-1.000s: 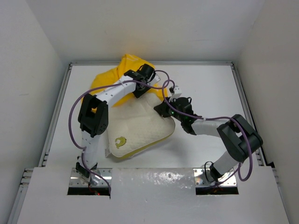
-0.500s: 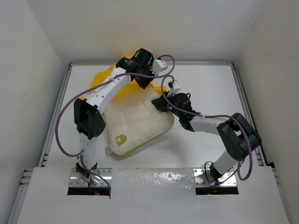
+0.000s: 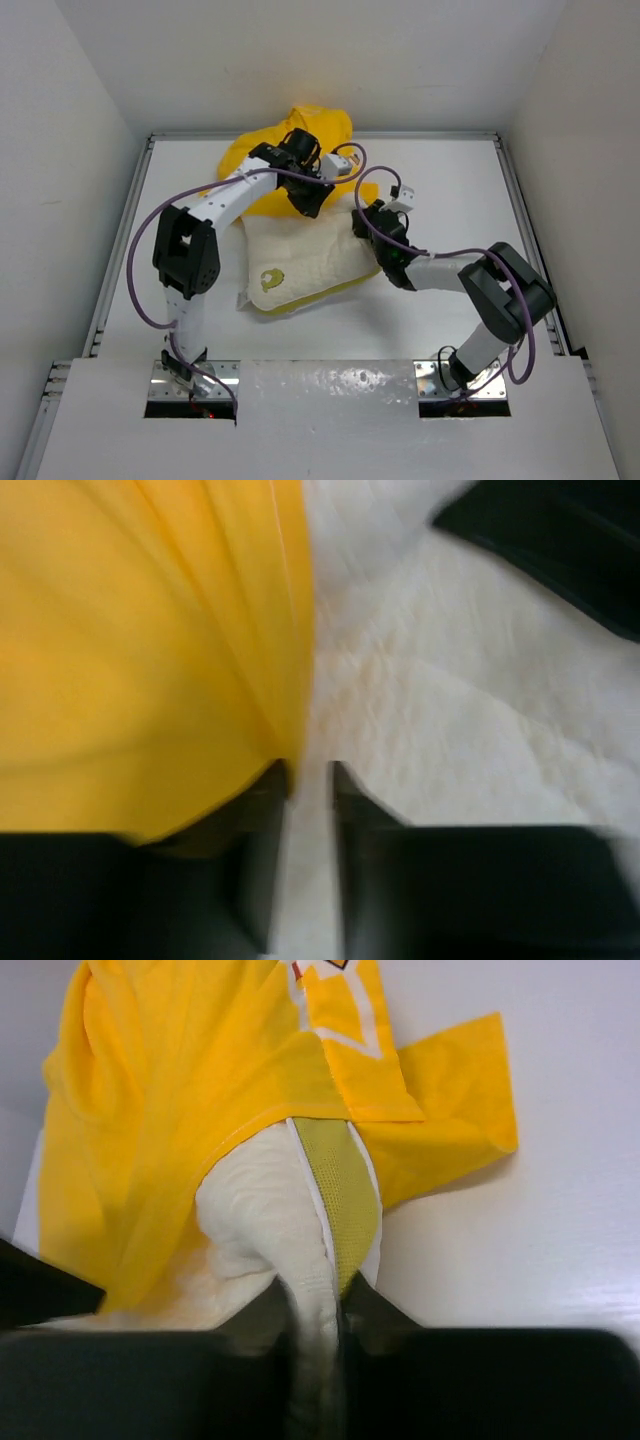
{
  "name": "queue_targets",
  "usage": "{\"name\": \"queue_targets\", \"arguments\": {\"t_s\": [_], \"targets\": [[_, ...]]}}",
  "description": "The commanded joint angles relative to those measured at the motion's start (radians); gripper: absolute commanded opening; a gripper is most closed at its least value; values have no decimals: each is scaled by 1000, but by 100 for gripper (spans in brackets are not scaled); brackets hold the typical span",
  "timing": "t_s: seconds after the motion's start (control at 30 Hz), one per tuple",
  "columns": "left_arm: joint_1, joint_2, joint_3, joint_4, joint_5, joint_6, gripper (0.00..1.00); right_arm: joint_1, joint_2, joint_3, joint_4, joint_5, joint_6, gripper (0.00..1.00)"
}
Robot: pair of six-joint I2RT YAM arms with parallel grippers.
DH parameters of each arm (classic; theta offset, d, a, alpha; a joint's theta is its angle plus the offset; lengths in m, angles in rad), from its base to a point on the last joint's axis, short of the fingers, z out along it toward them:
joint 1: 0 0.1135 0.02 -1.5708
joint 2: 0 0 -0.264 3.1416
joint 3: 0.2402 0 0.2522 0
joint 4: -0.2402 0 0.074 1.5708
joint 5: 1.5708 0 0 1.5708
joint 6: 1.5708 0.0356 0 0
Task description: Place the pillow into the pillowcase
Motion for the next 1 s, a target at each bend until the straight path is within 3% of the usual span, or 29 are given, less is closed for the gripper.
{"name": "queue_targets", "arguments": {"t_s": [0.0, 0.03, 0.07, 0.1, 0.13, 0.23, 0.3, 0.33, 0.37, 0.4, 0.43, 0.47, 0.5, 0.53, 0.57, 0.6, 0.63, 0.67, 0.83, 0.97], "targets": [[-1, -4, 9, -26, 6, -46, 32, -60, 28, 94, -128, 187, 61, 14], [5, 1, 35, -32, -7, -57, 43, -82, 24, 92, -160, 169, 44, 38], [15, 0, 61, -43, -32, -67, 93, -88, 10, 89, -191, 165, -11, 64], [51, -8, 120, -46, -42, -92, 100, -100, -26, 98, -257, 171, -46, 90], [79, -13, 154, -52, -50, -106, 100, -105, -45, 114, -295, 168, -88, 97], [249, -49, 253, -57, -59, -163, 100, -106, -99, 262, -494, 152, -296, 99], [398, -85, 216, -43, -57, -172, 100, -102, -104, 365, -641, 97, -395, 99], [448, -95, 180, -34, -56, -167, 100, -88, -96, 464, -679, 12, -415, 88], [529, -121, 78, -5, -41, -158, 86, -79, -87, 514, -708, -51, -450, 64], [565, -137, 19, 20, -40, -117, 69, -48, -52, 557, -760, -96, -450, 23], [587, -169, -49, 85, -56, -97, 44, -28, -26, 642, -782, -116, -442, 0], [605, -183, -180, 124, -98, -53, 38, -4, 5, 693, -820, -156, -445, 0], [607, -197, -231, 156, -112, -31, 38, 21, 39, 736, -881, -158, -441, 5], [610, -213, -277, 208, -114, -9, 47, 68, 110, 816, -898, -156, -430, 43], [611, -223, -346, 234, -102, 9, 59, 94, 148, 851, -908, -167, -426, 58], [614, -232, -374, 265, -94, 35, 72, 142, 184, 926, -927, -165, -418, 68], [621, -244, -399, 335, -90, 41, 91, 163, 221, 968, -943, -161, -406, 76], [628, -246, -438, 371, -85, 51, 95, 190, 299, 1017, -958, -153, -404, 86], [647, -148, -460, 541, -106, 48, 100, 320, 536, 1316, -1065, -79, -398, 97], [650, -37, -413, 581, -111, 14, 100, 358, 683, 1378, -1106, 20, -344, 99]]}}
